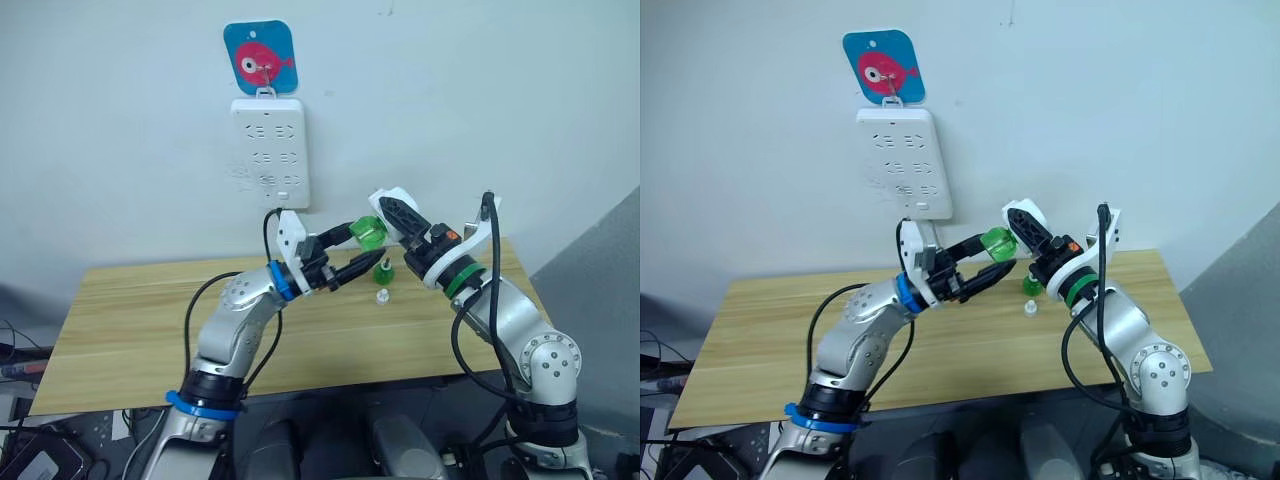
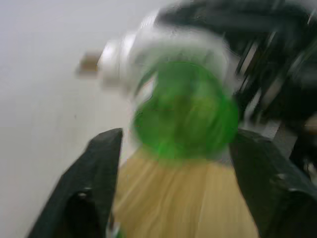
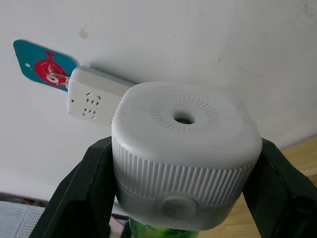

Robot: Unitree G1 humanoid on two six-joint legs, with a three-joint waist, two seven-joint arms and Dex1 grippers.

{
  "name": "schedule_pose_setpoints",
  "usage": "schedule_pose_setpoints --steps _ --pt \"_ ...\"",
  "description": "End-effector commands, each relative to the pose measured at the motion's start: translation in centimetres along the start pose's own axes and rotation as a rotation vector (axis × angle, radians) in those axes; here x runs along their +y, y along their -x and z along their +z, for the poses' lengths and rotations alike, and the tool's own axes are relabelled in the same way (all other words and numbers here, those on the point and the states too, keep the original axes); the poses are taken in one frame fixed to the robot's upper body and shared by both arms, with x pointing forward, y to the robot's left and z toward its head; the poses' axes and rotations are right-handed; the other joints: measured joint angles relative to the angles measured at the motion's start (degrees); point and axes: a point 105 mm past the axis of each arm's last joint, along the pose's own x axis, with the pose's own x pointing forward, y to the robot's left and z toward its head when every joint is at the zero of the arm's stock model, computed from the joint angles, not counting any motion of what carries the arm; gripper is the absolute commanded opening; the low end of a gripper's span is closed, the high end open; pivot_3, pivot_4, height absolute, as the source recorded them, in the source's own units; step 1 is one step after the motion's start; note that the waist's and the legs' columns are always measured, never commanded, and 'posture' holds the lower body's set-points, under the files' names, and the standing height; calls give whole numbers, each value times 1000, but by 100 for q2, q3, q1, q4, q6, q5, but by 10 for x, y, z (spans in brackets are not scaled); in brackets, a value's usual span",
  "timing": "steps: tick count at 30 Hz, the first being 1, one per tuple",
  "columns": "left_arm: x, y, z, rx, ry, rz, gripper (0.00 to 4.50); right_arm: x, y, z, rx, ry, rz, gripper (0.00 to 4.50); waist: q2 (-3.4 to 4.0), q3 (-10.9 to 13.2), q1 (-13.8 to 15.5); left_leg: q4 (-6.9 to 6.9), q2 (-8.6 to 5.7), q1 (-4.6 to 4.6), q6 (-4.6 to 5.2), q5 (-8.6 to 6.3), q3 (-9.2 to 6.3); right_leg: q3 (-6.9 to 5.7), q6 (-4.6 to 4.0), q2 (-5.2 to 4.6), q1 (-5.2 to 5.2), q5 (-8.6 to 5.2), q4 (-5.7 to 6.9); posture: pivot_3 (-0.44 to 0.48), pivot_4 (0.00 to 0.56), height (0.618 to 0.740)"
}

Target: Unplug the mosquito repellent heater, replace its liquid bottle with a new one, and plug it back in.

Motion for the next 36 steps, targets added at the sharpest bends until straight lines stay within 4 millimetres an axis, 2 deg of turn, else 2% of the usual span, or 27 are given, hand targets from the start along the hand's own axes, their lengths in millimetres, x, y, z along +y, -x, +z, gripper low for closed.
schedule_pose_setpoints --steps 1,3,9,11,15,18,26,36 --pt "9 25 8 19 -39 45 4500 20 9 13 -8 170 80 3114 0 0 3 0 0 0 0 0 -2 0 0 0 0 0 0 -198 154 723" --pt "15 39 9 41 -38 86 4500 21 12 17 12 280 78 3111 0 0 12 -1 1 0 0 0 -3 0 0 0 0 0 0 -196 159 723" --pt "53 77 32 77 -100 250 4500 33 22 12 163 799 120 3106 0 1 114 2 0 1 0 0 -1 -1 1 -2 0 -1 -2 -191 173 723" --pt "64 84 39 88 -116 271 4500 34 23 11 188 880 142 3106 0 1 164 2 3 1 0 0 -2 -2 15 -1 -1 -9 -2 -189 177 723" --pt "101 92 60 100 -195 346 4500 42 27 2 246 975 219 3106 -3 2 273 4 0 1 0 0 -1 -5 23 -2 0 -14 -4 -191 182 723" --pt "121 89 70 113 -220 366 4500 45 27 -6 268 1003 254 3105 -4 3 308 6 -4 0 0 0 4 -4 23 -6 0 -14 -5 -192 185 723" --pt "140 71 72 159 -252 298 4500 46 28 -13 278 1026 278 3105 -11 7 304 4 -5 -2 0 0 4 -8 -1 -14 -1 0 -8 -202 185 723" --pt "140 44 73 157 -245 195 4500 45 28 -14 279 1030 275 3089 -15 10 298 3 -4 -2 0 0 4 -9 -1 -13 -1 0 -7 -209 187 723"
